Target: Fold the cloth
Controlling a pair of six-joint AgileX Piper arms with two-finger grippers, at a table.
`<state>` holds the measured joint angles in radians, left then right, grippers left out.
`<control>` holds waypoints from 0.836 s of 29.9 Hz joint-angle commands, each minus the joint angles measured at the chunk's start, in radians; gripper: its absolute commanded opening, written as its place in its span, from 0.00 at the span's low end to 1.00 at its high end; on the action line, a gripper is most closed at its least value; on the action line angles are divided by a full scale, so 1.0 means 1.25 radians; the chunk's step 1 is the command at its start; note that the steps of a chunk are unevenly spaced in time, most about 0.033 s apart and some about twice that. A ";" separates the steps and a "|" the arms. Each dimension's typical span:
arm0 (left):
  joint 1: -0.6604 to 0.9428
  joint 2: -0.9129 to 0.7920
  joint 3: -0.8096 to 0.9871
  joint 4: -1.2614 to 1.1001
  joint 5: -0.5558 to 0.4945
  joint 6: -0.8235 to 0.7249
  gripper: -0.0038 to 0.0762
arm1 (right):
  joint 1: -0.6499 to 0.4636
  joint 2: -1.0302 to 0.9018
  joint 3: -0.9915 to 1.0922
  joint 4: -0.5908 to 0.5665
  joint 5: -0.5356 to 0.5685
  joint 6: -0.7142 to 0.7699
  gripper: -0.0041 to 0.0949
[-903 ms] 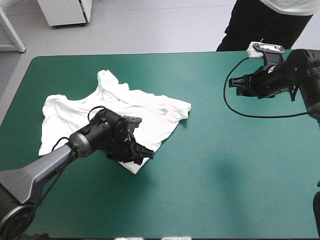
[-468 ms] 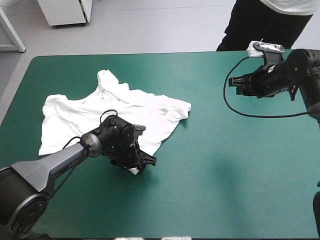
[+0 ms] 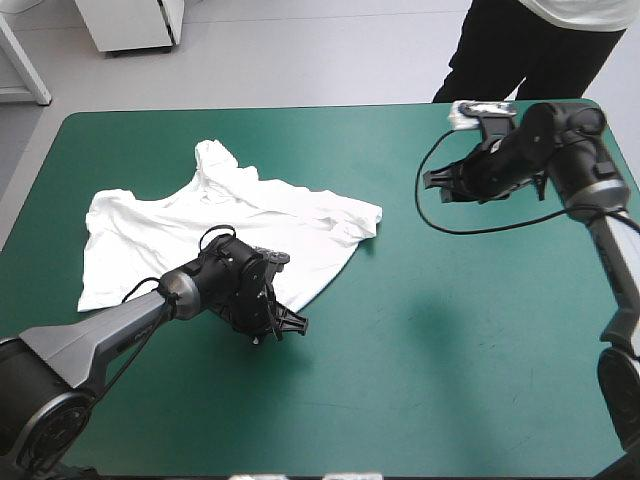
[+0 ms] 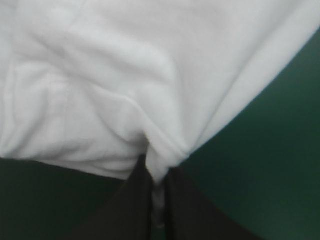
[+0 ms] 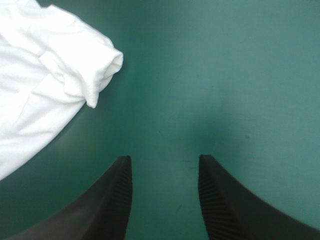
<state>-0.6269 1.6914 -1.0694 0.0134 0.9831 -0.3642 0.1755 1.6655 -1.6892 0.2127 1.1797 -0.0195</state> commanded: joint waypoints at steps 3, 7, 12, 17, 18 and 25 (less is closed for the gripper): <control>-0.008 0.024 0.019 -0.059 -0.059 0.013 0.04 | 0.085 0.050 -0.056 -0.027 -0.039 -0.024 0.57; -0.008 0.024 0.019 -0.064 -0.059 0.018 0.04 | 0.107 0.125 -0.142 -0.024 -0.004 -0.022 0.68; -0.008 0.024 0.019 -0.070 -0.072 0.018 0.04 | 0.118 0.217 -0.268 -0.022 0.038 0.009 0.68; -0.008 0.024 0.019 -0.086 -0.088 0.019 0.04 | 0.136 0.288 -0.348 -0.021 0.054 0.016 0.68; -0.008 0.024 0.019 -0.086 -0.088 0.019 0.04 | 0.143 0.299 -0.354 -0.021 0.054 0.016 0.68; -0.008 0.024 0.019 -0.094 -0.091 0.034 0.04 | 0.170 0.366 -0.367 -0.032 0.041 0.016 0.64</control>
<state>-0.6260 1.6914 -1.0692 0.0000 0.9794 -0.3316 0.3808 2.1573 -2.1077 0.1736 1.2378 0.0000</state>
